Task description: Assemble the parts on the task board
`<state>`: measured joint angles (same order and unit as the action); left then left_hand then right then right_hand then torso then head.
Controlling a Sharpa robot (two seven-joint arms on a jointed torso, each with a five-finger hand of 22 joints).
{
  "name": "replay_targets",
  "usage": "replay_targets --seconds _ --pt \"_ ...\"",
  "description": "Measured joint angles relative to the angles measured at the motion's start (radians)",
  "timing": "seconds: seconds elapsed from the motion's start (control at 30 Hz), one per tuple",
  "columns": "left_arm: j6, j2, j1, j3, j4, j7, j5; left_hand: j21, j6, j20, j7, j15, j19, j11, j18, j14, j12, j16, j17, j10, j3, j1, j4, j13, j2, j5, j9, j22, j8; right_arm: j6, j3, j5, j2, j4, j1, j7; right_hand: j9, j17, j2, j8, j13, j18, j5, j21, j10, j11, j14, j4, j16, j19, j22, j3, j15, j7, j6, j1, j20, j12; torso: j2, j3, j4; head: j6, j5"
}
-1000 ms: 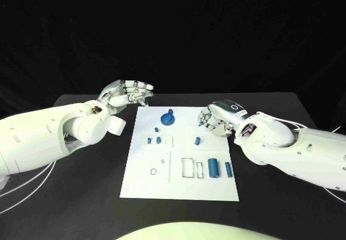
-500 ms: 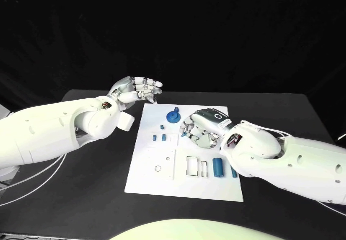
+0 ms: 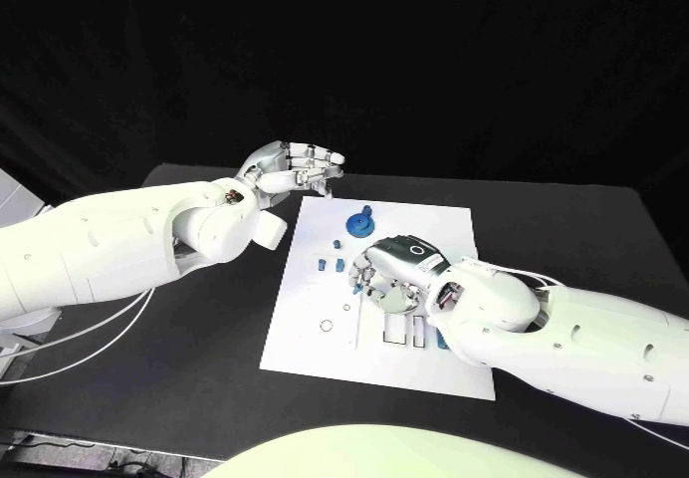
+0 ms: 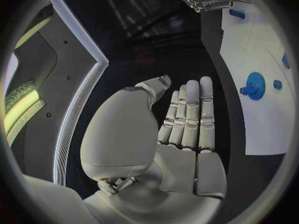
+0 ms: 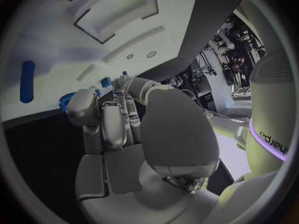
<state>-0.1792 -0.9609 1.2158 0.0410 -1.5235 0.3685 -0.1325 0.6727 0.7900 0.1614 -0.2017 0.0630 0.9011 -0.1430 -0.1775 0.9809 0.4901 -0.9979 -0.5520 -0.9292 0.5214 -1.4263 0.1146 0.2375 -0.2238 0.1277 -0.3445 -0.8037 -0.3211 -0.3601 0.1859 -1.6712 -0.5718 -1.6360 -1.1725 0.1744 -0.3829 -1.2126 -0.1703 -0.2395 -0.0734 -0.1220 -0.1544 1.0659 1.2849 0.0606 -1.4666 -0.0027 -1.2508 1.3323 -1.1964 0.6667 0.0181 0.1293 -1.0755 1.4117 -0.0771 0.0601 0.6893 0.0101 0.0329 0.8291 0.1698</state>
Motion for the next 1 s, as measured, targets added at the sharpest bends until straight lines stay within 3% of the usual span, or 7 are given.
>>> replay_targets --seconds 0.3,0.53,1.0 --pt "0.001 0.003 0.000 0.000 0.002 -0.001 0.001 0.000 0.000 0.002 0.000 0.000 0.002 0.000 0.000 0.000 0.000 0.000 0.000 0.000 0.000 0.000 0.000 0.000 0.000 0.000 0.000 0.000 0.000 0.020 0.002 -0.026 0.023 0.015 0.020 0.008 0.000 -0.002 0.000 0.001 0.001 0.000 0.001 0.000 0.002 -0.002 0.000 0.000 -0.004 0.000 -0.002 0.000 0.000 0.001 -0.001 0.000 0.000 0.001 0.000 0.0007 0.0011 0.013 0.015" --pt "0.002 0.004 0.000 0.000 0.003 -0.002 0.001 -0.004 -0.004 0.001 0.000 0.000 0.001 0.000 0.000 0.000 0.000 0.004 0.000 0.000 0.000 0.000 0.000 -0.001 0.000 0.000 0.000 0.001 0.000 0.025 0.005 -0.039 0.038 0.016 0.035 0.011 -0.002 -0.002 -0.001 0.002 0.001 0.000 0.002 0.000 0.002 -0.002 0.000 0.000 -0.004 0.000 -0.003 0.000 0.000 0.001 -0.001 -0.001 0.000 0.001 0.001 0.0009 -0.0005 0.021 0.021" --pt "0.003 0.001 0.000 0.000 0.003 -0.005 0.002 -0.004 -0.006 0.001 0.001 0.000 0.001 0.000 0.000 0.000 0.000 0.004 0.000 0.000 0.000 0.000 0.000 -0.001 0.000 0.000 0.000 0.001 0.000 0.026 0.006 -0.066 0.050 0.030 0.043 0.018 -0.002 -0.004 -0.002 0.000 0.000 -0.001 0.004 0.005 0.001 -0.001 0.000 0.000 -0.004 0.000 -0.004 0.000 0.000 0.001 -0.001 -0.001 0.000 0.001 0.000 0.0004 0.0008 0.031 0.027"
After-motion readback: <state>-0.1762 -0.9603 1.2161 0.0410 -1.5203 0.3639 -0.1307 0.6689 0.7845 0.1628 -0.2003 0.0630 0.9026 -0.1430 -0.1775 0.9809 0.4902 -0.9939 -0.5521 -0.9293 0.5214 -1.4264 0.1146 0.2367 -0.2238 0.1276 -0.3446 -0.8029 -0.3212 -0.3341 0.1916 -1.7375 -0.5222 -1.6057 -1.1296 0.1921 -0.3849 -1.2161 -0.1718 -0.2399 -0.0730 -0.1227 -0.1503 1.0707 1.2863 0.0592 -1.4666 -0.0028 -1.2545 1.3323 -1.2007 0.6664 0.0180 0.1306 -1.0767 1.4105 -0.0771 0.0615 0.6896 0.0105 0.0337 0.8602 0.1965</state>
